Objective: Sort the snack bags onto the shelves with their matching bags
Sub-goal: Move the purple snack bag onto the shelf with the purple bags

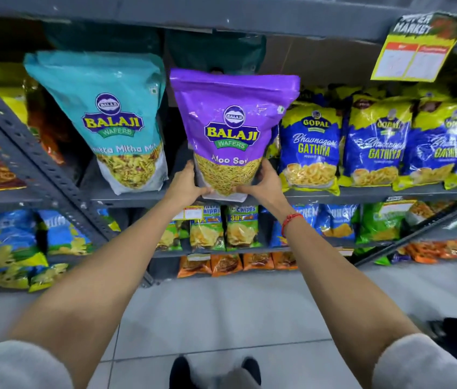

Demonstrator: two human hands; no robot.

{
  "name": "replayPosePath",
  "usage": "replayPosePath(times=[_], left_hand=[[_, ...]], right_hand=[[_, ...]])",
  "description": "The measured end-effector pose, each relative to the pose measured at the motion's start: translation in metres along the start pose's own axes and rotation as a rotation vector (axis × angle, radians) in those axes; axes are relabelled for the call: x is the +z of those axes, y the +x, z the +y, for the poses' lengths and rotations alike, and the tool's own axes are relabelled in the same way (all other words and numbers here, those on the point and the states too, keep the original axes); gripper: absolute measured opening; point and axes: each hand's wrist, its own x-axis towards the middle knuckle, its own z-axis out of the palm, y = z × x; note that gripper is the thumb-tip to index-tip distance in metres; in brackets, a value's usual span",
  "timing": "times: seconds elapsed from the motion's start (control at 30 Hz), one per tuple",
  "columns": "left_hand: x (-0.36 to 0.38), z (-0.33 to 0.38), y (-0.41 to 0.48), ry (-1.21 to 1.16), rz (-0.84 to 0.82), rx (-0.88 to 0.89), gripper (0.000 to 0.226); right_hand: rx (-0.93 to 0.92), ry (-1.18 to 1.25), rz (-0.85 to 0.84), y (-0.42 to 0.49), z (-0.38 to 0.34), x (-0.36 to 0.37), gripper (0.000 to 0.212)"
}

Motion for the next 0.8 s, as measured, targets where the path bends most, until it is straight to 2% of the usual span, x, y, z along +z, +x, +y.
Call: replayPosePath(times=[0.1,0.17,0.37,0.57,0.7,0.8], left_hand=[[-0.014,0.024,-0.005,0.024,-0.016,0.066,0.073],[-0.031,0.067,-0.065,0.042,-0.002,0.212,0.070],[-0.065,0.088,-0.102,0.053,0.003,0.321,0.077],[-0.106,0.141,-0.123,-0.076,0.055,0.457,0.078],[-0.134,0.206,-0.123,-0.124,0.126,0.595,0.065],[-0.144,0.249,-0.111,-0.142,0.162,0.676,0.070]], right_hand=[[-0.058,0.071,0.027,-0.010,-0.008,-0.016,0.072],[-0.183,0.141,0.114,-0.072,-0.033,-0.052,0.068],[-0.225,0.297,0.132,-0.116,-0.061,-0.061,0.067],[-0.348,0.374,0.219,-0.135,-0.116,-0.099,0.065],[-0.499,0.396,0.274,-0.128,-0.165,-0.149,0.060],[-0.580,0.397,0.347,-0.116,-0.194,-0.183,0.068]])
